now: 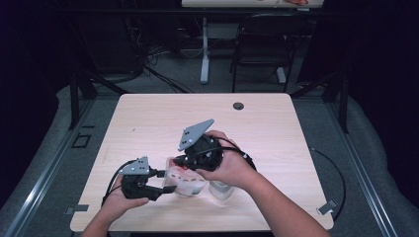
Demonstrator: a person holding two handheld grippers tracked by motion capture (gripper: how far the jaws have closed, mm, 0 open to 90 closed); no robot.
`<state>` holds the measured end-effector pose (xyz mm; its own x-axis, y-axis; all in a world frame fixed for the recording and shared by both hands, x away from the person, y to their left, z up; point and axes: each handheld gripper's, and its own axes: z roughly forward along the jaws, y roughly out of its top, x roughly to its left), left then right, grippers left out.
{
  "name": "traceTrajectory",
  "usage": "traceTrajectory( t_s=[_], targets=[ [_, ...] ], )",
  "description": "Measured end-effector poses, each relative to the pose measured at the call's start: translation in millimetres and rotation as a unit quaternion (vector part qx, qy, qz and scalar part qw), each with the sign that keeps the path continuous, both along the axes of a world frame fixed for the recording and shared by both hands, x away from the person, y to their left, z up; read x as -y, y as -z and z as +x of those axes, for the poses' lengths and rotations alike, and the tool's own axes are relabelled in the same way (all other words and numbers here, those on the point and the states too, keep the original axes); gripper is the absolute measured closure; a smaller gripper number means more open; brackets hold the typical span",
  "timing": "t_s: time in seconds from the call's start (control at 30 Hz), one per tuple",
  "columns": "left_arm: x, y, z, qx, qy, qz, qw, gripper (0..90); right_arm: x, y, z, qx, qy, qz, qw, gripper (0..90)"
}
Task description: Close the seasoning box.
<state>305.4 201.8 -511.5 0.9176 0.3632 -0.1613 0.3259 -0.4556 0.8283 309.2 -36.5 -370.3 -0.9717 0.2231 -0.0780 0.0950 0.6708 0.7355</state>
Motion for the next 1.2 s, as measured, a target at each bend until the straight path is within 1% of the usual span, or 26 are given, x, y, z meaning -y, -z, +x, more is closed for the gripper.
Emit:
traceTrajectory(
  t_s=[0.07,0.13,0.27,0.33,0.37,0.53,0.77,0.93,1.0,1.07,1.13,1.2],
  targets=[
    [0.9,2.3,0.9,0.001,0.004,-0.004,1.0,40.3,0.2,-0.4,-0.1,0.0,-0.001,0.001,1.0,90.0],
    [1.4,4.8,1.9,-0.003,0.008,-0.005,0.9999,39.4,0.6,-0.8,-0.3,-0.001,-0.004,0.003,1.0,90.0],
    [2.8,9.3,3.7,-0.004,0.014,0.0,0.9999,38.5,0.4,-1.5,-0.7,0.0,-0.006,0.0,1.0,90.0],
    [4.6,11.0,3.9,-0.005,0.018,0.006,0.9998,38.4,0.2,-2.1,-1.0,0.0,-0.007,0.0,1.0,90.0],
    [6.1,11.4,3.3,-0.001,0.02,0.008,0.9998,38.4,0.2,-2.5,-1.0,0.0,-0.008,0.0,1.0,90.0],
    [10.5,13.5,4.3,0.001,0.028,0.009,0.9996,38.2,0.8,-4.9,-1.0,0.0,-0.011,0.005,0.9999,90.0],
    [15.0,16.5,3.8,0.004,0.037,0.016,0.9992,38.1,-0.6,-4.8,-2.3,0.001,-0.014,0.002,0.9999,90.0],
    [17.4,18.9,4.0,0.002,0.043,0.013,0.999,38.1,0.1,-7.3,-2.8,0.004,-0.017,-0.002,0.9998,90.0],
    [18.4,20.0,4.2,0.0,0.046,0.012,0.9989,37.8,-0.3,-8.0,-3.7,0.005,-0.018,0.001,0.9998,90.0],
    [19.4,20.9,4.5,0.0,0.047,0.016,0.9988,37.2,-0.5,-9.3,-4.2,0.006,-0.021,0.0,0.9998,90.0],
    [19.9,21.7,4.9,-0.001,0.048,0.015,0.9987,36.7,-1.0,-10.1,-5.1,0.007,-0.02,0.004,0.9998,90.0],
    [20.0,22.2,5.2,-0.001,0.049,0.014,0.9987,36.3,-1.0,-11.6,-5.2,0.008,-0.023,0.001,0.9997,90.0]
  ],
)
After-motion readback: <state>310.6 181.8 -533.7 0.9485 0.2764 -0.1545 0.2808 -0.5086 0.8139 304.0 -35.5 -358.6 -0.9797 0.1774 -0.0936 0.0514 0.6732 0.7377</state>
